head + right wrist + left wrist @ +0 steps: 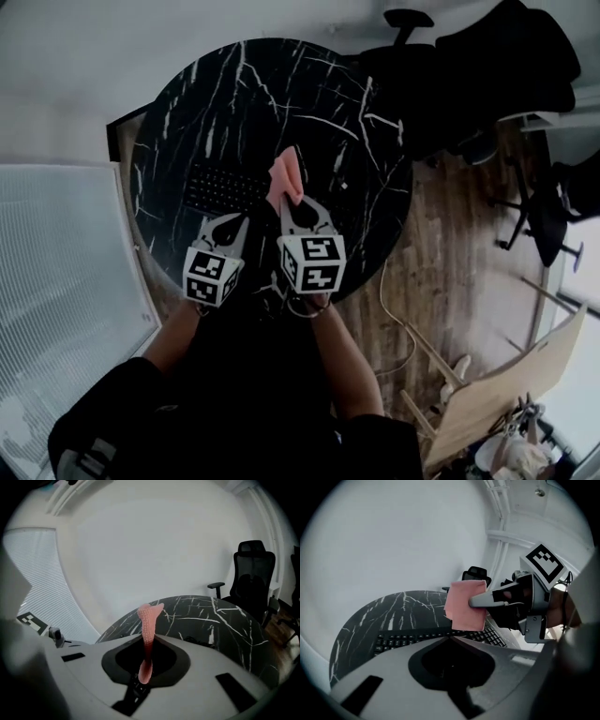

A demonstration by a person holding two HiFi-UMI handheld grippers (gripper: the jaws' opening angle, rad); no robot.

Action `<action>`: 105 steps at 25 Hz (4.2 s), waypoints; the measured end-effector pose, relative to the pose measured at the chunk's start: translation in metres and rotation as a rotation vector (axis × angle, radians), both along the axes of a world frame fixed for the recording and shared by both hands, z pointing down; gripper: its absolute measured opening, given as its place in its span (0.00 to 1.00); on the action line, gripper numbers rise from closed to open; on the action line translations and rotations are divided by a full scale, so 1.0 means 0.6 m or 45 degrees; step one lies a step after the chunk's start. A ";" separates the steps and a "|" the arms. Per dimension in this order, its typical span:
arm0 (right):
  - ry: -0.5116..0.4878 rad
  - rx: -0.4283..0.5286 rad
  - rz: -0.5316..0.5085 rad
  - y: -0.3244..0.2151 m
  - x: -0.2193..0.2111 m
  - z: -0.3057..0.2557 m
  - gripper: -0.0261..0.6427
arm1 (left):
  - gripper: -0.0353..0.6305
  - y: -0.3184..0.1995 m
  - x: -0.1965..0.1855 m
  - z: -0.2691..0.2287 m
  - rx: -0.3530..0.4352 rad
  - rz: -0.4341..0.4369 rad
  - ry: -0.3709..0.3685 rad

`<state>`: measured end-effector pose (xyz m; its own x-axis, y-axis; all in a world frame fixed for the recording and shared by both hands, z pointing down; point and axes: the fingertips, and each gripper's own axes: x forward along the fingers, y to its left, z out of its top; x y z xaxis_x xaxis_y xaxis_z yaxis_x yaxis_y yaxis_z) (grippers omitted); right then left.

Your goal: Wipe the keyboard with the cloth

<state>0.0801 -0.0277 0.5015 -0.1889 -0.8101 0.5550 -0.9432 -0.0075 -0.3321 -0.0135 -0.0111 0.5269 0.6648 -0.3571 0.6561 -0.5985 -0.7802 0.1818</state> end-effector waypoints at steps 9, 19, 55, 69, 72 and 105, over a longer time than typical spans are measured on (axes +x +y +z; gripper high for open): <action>-0.036 -0.010 -0.286 -0.078 -0.187 0.001 0.05 | 0.05 -0.057 -0.157 -0.007 -0.006 -0.259 -0.011; -0.095 -0.086 -0.449 -0.127 -0.319 0.035 0.05 | 0.05 -0.108 -0.273 -0.004 -0.016 -0.433 -0.032; -0.332 -0.456 -0.298 -0.094 -0.353 0.212 0.05 | 0.05 -0.139 -0.269 0.075 -0.130 -0.264 -0.114; -0.294 -0.476 -0.231 -0.046 -0.277 0.213 0.05 | 0.05 -0.103 -0.185 0.082 -0.138 -0.159 -0.115; -0.283 -0.478 -0.220 -0.035 -0.262 0.213 0.05 | 0.05 -0.095 -0.168 0.081 -0.140 -0.136 -0.116; -0.204 -0.469 -0.045 0.089 -0.105 0.215 0.05 | 0.05 0.013 -0.017 0.091 -0.145 0.066 -0.108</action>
